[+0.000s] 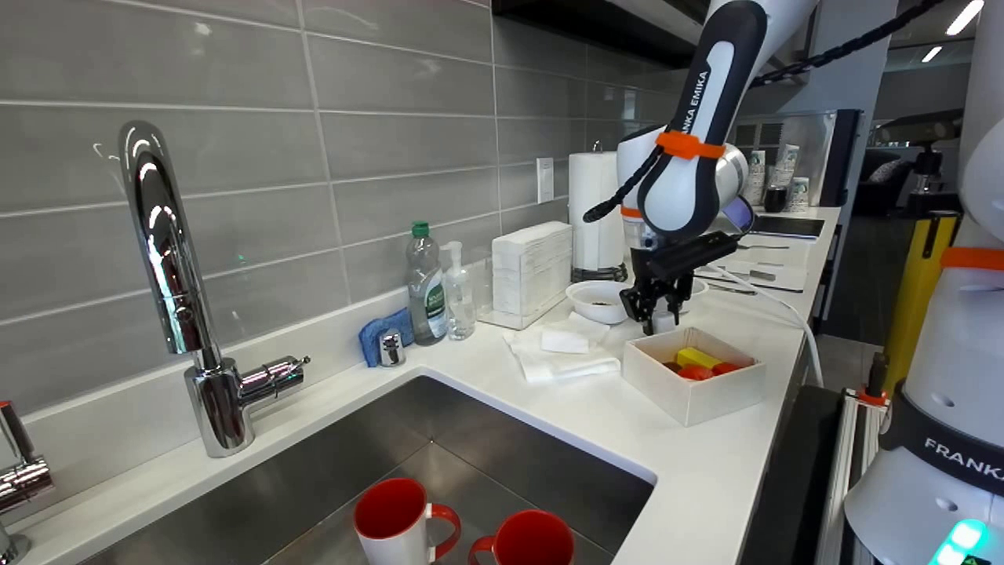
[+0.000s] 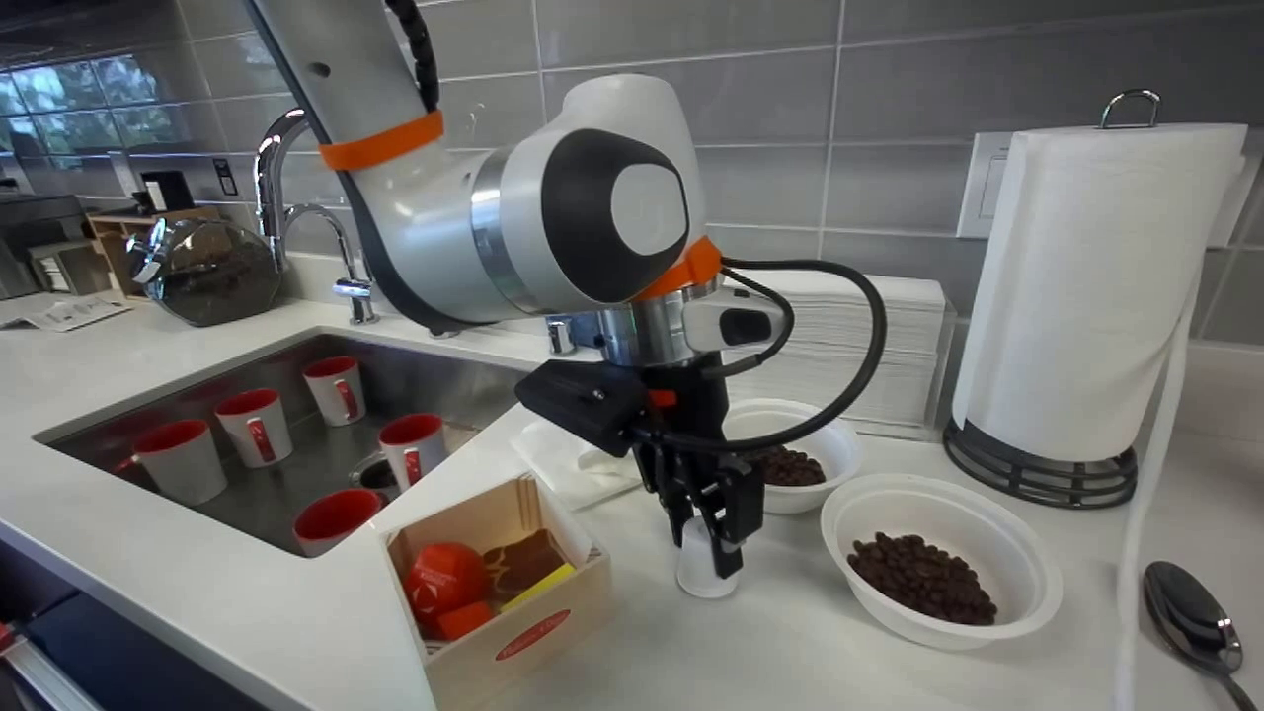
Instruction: Pick up the orange ball and small white cup, put them in the wooden box, pour the contents of the left plate into the right plate
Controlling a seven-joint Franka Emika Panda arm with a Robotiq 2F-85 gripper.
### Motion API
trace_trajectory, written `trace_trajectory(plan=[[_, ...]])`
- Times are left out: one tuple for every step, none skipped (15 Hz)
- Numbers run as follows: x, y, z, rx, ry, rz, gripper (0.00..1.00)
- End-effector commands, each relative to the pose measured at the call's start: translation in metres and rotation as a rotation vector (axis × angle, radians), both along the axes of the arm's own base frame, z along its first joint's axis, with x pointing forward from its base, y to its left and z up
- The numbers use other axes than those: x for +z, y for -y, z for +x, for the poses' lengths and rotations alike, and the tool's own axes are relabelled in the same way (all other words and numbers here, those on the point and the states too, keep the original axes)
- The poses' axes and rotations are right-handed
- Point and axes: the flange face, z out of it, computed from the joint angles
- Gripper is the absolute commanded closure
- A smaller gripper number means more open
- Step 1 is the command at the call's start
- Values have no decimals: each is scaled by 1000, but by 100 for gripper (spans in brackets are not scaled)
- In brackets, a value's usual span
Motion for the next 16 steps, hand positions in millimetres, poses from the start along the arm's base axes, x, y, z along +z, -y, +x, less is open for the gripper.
trace_trajectory(plan=[[1, 5, 4, -8, 32, -18, 79], [4, 3, 4, -8, 38, -8, 88], [6, 1, 4, -14, 36, 14, 91], [10, -4, 3, -22, 28, 41, 91], [14, -7, 3, -26, 27, 61, 91], [22, -12, 5, -25, 26, 81, 91], [28, -17, 7, -21, 23, 101, 91], [36, -22, 8, -15, 19, 119, 91], [44, -25, 11, -13, 22, 118, 91], [54, -29, 13, -9, 28, 119, 91], [64, -33, 13, -3, 33, 119, 91], [75, -39, 12, 6, 37, 123, 91], [84, -44, 12, 15, 36, 127, 91], [94, -52, 10, 29, 28, 139, 91], [101, -58, 8, 42, 15, 156, 91], [106, -69, 4, 66, -12, 192, 91]])
